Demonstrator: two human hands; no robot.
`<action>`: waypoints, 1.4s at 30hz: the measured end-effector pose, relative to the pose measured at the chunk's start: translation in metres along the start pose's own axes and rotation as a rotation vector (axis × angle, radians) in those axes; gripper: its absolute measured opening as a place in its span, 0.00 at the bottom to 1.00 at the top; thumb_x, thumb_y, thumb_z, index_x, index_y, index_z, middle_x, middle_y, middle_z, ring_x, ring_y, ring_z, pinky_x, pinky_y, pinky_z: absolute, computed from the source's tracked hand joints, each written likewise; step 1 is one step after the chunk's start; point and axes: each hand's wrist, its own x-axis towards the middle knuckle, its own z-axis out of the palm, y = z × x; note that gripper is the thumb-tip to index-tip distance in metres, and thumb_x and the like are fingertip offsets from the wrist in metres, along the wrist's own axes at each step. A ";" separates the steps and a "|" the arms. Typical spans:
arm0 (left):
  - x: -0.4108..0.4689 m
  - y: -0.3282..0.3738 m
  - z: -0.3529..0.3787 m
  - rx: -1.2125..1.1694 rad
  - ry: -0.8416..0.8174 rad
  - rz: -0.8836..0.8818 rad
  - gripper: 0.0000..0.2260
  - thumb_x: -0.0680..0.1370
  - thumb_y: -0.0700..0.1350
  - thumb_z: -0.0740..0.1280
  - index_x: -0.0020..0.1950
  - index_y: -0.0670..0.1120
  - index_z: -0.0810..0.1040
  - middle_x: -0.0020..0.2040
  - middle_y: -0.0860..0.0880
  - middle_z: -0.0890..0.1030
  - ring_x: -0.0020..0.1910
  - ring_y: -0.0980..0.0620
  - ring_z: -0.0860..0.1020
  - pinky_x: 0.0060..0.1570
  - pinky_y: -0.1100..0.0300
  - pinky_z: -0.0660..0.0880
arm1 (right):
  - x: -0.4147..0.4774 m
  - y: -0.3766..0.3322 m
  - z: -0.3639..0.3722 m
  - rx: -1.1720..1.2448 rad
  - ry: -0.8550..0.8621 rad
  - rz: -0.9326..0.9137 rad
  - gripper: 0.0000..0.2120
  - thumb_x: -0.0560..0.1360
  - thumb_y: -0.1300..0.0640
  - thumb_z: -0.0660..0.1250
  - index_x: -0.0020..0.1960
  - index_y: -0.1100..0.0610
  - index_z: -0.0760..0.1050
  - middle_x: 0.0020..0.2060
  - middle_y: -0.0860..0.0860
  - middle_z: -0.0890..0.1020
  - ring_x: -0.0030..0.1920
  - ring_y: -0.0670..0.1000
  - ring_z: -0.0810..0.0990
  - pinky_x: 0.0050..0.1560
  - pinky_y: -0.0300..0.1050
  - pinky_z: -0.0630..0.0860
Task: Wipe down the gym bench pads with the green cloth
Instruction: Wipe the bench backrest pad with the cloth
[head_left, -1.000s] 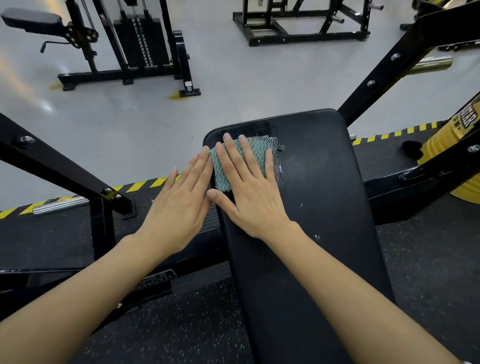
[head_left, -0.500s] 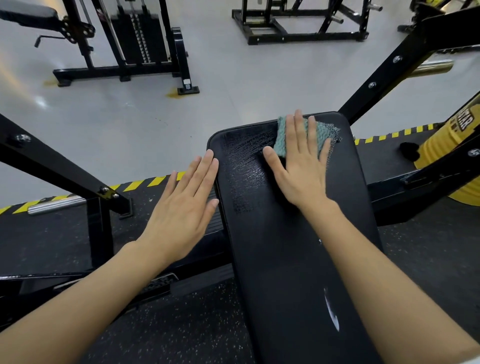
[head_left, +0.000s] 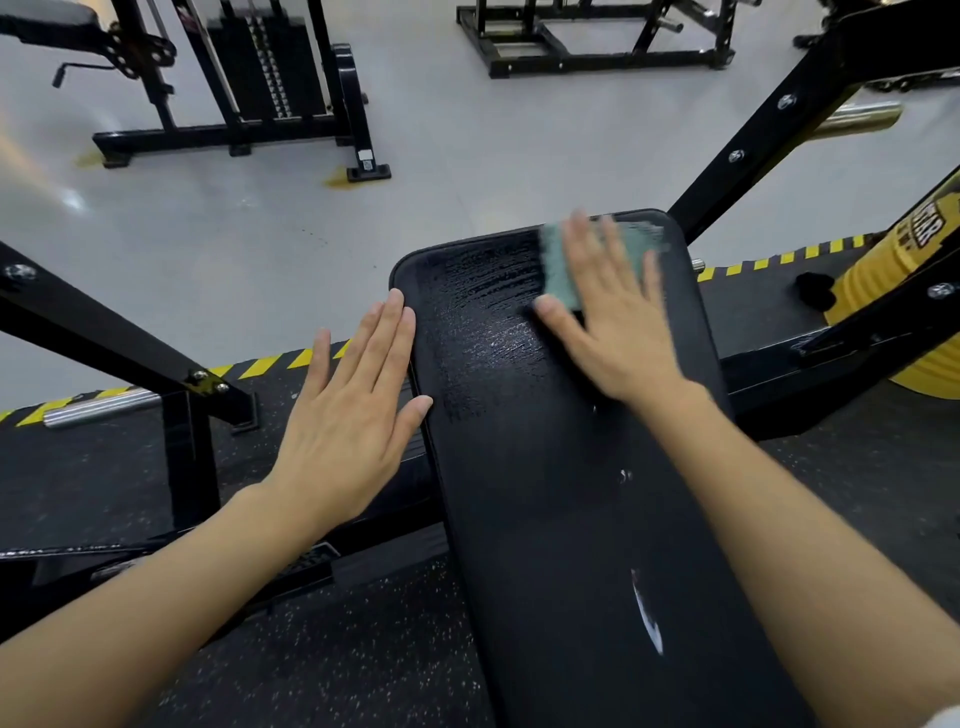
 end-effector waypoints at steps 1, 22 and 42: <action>0.000 0.000 -0.001 0.006 -0.003 0.001 0.30 0.82 0.57 0.45 0.80 0.44 0.45 0.81 0.50 0.44 0.79 0.54 0.44 0.75 0.47 0.42 | -0.001 0.019 -0.004 0.000 0.004 0.053 0.35 0.77 0.33 0.43 0.79 0.47 0.41 0.78 0.42 0.44 0.77 0.45 0.39 0.76 0.59 0.39; -0.001 -0.004 -0.004 0.009 -0.025 0.013 0.29 0.82 0.56 0.44 0.80 0.45 0.45 0.80 0.51 0.41 0.77 0.59 0.39 0.76 0.48 0.41 | -0.023 0.000 0.006 -0.005 -0.001 -0.001 0.33 0.78 0.36 0.43 0.79 0.48 0.43 0.79 0.44 0.46 0.78 0.45 0.41 0.76 0.55 0.41; 0.000 -0.014 -0.003 0.051 -0.051 0.072 0.31 0.81 0.57 0.44 0.80 0.44 0.44 0.81 0.48 0.42 0.79 0.53 0.46 0.75 0.42 0.47 | -0.092 -0.113 0.031 0.104 -0.068 -0.085 0.32 0.81 0.38 0.47 0.79 0.52 0.46 0.79 0.45 0.45 0.78 0.48 0.39 0.76 0.60 0.43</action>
